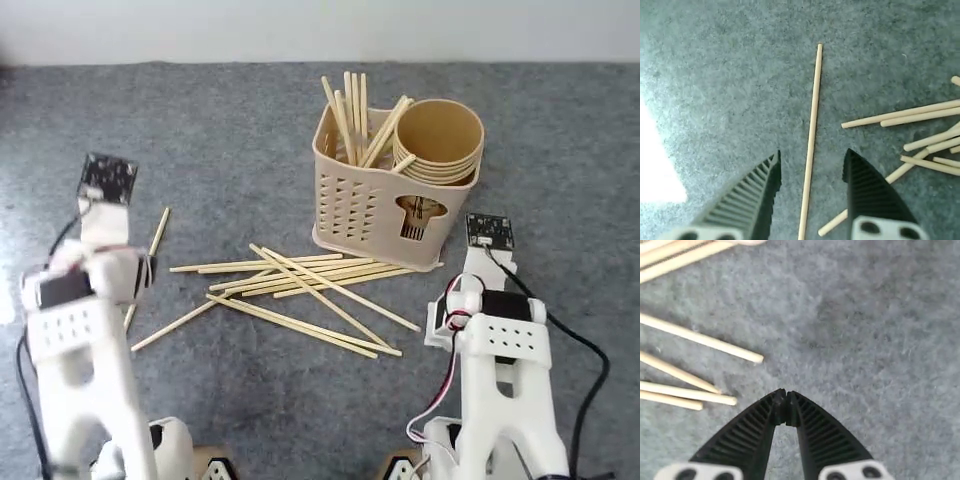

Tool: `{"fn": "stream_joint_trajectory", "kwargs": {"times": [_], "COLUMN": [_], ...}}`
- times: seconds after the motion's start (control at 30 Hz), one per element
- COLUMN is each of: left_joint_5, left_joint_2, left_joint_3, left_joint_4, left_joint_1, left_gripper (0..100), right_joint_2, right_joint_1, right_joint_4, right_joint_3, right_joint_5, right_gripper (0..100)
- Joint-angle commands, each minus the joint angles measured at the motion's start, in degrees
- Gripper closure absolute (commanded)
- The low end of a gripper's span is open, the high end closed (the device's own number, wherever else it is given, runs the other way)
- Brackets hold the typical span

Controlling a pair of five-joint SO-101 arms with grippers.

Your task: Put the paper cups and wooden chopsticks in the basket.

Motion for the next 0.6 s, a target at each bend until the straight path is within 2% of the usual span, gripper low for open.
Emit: {"fn": "stream_joint_trajectory", "kwargs": {"times": [0.0,0.13,0.37,0.57], "left_joint_5": [-0.62,-4.66,-6.51,-6.51], "left_joint_2": [12.92,28.13,54.95,74.55], "left_joint_3": [-13.05,-25.45,-52.26,-77.49], "left_joint_4": [0.18,1.67,13.63,23.21], "left_joint_1": [0.35,1.41,4.66,4.48], "left_gripper": [80,80,80,80], "right_joint_2": [-1.45,-1.45,-1.45,-1.45], "right_joint_1": [0.48,0.48,0.4,0.4], "right_joint_4": [-1.98,-4.35,-4.44,-4.44], "right_joint_3": [0.35,2.46,2.73,2.73], "right_joint_5": [0.7,0.7,0.7,0.7], "right_gripper": [98.8,98.8,98.8,98.8]}}
